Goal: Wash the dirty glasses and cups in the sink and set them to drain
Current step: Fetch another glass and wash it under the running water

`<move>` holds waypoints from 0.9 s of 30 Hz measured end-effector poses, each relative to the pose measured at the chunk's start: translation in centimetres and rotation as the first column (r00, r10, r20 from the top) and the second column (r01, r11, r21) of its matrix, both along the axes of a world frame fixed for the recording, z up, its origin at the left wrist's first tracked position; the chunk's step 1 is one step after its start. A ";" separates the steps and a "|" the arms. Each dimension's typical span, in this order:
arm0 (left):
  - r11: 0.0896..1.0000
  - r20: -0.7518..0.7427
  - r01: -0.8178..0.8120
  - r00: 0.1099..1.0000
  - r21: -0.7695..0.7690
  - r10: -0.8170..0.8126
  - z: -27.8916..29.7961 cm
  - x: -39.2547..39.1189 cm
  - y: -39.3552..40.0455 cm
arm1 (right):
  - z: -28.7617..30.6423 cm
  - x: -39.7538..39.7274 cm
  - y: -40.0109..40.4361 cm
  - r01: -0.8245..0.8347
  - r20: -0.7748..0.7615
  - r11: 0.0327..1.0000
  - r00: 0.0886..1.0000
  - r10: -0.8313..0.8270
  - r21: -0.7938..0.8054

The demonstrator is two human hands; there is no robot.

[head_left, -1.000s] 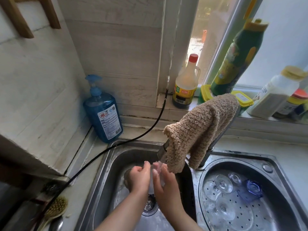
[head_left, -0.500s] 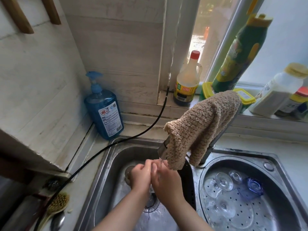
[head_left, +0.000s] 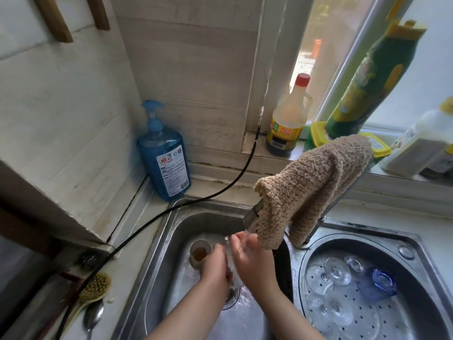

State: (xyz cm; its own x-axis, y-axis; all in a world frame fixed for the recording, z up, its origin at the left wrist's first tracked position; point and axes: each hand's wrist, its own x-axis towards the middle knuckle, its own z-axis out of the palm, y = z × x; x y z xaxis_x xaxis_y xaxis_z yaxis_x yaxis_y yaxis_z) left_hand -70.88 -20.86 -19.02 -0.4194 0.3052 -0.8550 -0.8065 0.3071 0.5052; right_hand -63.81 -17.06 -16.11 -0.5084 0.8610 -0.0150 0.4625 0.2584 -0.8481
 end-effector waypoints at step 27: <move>0.700 -0.223 0.566 0.821 0.435 -0.526 2.3 -0.6 -4.7 | -0.4 4.5 0.1 -0.181 -0.349 0.792 0.936 -0.044 -0.583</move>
State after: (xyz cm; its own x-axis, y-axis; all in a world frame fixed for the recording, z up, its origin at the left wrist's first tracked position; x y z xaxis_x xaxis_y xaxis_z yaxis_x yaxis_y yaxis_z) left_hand -71.48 -25.57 -16.70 -0.1092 0.8474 -0.5196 -0.5250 0.3947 0.7540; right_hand -59.35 -16.98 -16.53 -0.6360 0.6949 -0.3356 0.1300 -0.3322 -0.9342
